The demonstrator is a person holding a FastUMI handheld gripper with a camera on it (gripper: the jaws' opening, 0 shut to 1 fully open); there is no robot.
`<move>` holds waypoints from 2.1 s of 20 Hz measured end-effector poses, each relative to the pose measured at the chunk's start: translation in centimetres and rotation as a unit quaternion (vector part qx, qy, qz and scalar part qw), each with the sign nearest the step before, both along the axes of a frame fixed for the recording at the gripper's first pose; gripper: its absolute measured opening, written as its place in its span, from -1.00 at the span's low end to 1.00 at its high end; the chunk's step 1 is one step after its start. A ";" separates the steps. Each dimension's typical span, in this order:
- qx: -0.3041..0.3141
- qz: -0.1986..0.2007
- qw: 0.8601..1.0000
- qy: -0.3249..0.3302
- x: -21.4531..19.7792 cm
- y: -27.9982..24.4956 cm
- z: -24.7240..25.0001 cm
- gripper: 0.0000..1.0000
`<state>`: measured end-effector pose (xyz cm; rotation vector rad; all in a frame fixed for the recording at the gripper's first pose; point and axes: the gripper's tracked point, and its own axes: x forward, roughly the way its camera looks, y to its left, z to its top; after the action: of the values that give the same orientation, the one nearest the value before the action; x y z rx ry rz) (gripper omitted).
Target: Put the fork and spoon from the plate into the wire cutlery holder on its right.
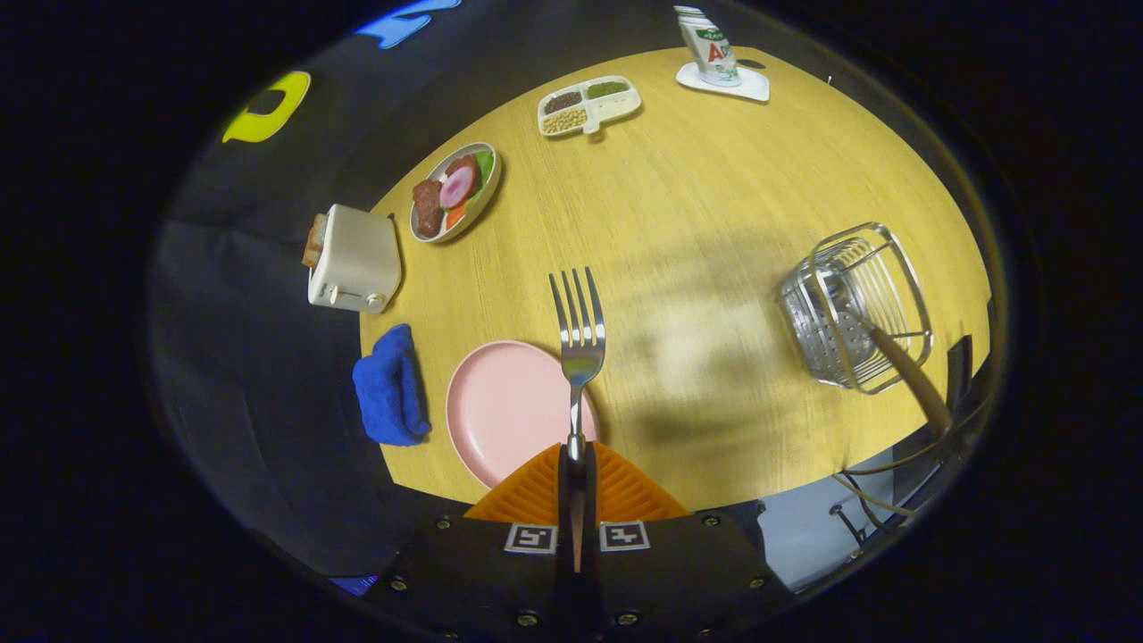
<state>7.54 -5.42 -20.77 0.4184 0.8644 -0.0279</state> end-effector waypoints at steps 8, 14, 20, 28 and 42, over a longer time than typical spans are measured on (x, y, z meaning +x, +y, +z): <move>-0.018 -0.022 0.999 0.018 -4.2 -7.9 2.3 -0.93; 0.018 -0.027 0.997 0.067 -5.8 -11.5 2.7 -0.94; 0.008 -0.019 0.991 0.131 -7.1 -13.6 1.8 -0.94; 0.021 -0.007 0.979 0.201 -7.6 -13.4 0.6 -0.90; 0.058 -0.037 0.978 0.197 -7.1 -13.0 1.7 -0.74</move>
<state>0.43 -18.45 -19.11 0.5659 1.2441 -0.1321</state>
